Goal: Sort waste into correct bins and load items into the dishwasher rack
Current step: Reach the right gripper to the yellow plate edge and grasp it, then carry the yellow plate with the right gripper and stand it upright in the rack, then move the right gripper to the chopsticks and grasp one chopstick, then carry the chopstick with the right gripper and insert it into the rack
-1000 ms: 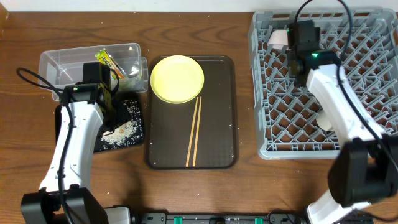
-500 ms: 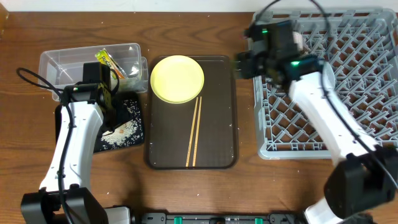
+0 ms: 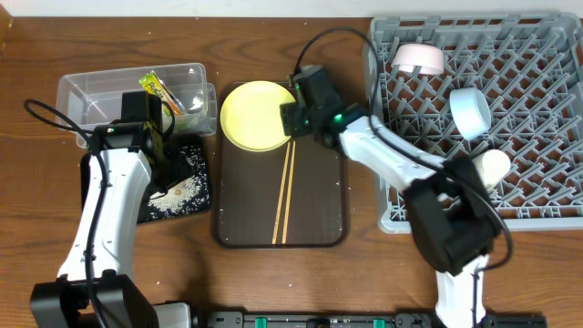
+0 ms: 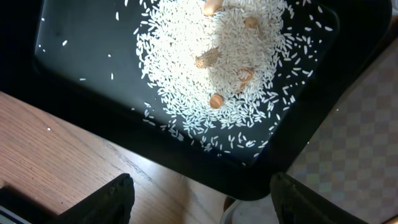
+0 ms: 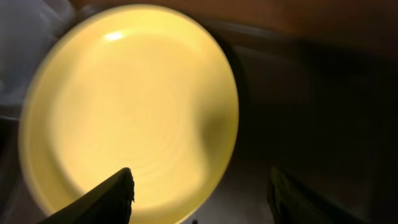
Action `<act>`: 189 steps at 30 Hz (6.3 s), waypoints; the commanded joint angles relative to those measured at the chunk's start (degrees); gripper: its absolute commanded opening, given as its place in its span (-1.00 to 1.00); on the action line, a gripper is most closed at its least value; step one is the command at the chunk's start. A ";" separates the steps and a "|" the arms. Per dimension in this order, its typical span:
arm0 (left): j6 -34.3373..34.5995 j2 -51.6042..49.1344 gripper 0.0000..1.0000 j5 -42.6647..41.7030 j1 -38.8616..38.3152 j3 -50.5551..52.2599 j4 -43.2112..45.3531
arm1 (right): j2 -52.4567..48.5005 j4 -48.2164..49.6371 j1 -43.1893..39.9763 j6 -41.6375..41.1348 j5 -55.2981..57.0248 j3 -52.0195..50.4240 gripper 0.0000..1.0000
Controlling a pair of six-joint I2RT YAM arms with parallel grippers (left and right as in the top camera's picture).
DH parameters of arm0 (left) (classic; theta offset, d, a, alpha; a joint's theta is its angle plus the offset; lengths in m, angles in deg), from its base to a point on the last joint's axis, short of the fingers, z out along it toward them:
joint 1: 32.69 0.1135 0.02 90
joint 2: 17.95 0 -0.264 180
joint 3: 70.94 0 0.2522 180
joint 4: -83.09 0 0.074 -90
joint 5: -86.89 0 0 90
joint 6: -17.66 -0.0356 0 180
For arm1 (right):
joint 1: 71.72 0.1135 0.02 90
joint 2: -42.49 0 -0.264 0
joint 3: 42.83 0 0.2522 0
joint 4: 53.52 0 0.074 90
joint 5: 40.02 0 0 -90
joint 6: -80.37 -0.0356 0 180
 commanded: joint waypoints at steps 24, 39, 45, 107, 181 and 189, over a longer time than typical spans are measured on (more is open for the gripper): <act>0.48 0.70 0.46 0.50 0.28 -0.04 -0.39 | -4.74 4.68 0.33 -11.61 6.16 -0.20 -0.98; 0.48 0.70 0.46 0.50 0.28 -0.04 -0.37 | 16.28 -6.19 -5.60 9.14 13.97 -0.20 -0.98; 0.48 0.70 0.45 0.48 0.28 -0.04 -0.37 | 26.34 -14.01 -9.66 19.74 23.02 -0.20 -0.98; 0.48 0.70 0.46 0.50 0.28 -0.04 -0.37 | 31.21 -26.14 -10.97 6.82 -11.56 -0.26 0.23; 0.48 0.70 0.46 0.48 0.28 -0.04 -0.42 | -1.22 -36.72 8.52 -20.65 4.13 -0.31 -0.65; 0.46 0.70 0.46 0.48 0.28 -0.04 -0.61 | -1.20 -35.98 6.29 -20.61 3.13 -0.24 -0.91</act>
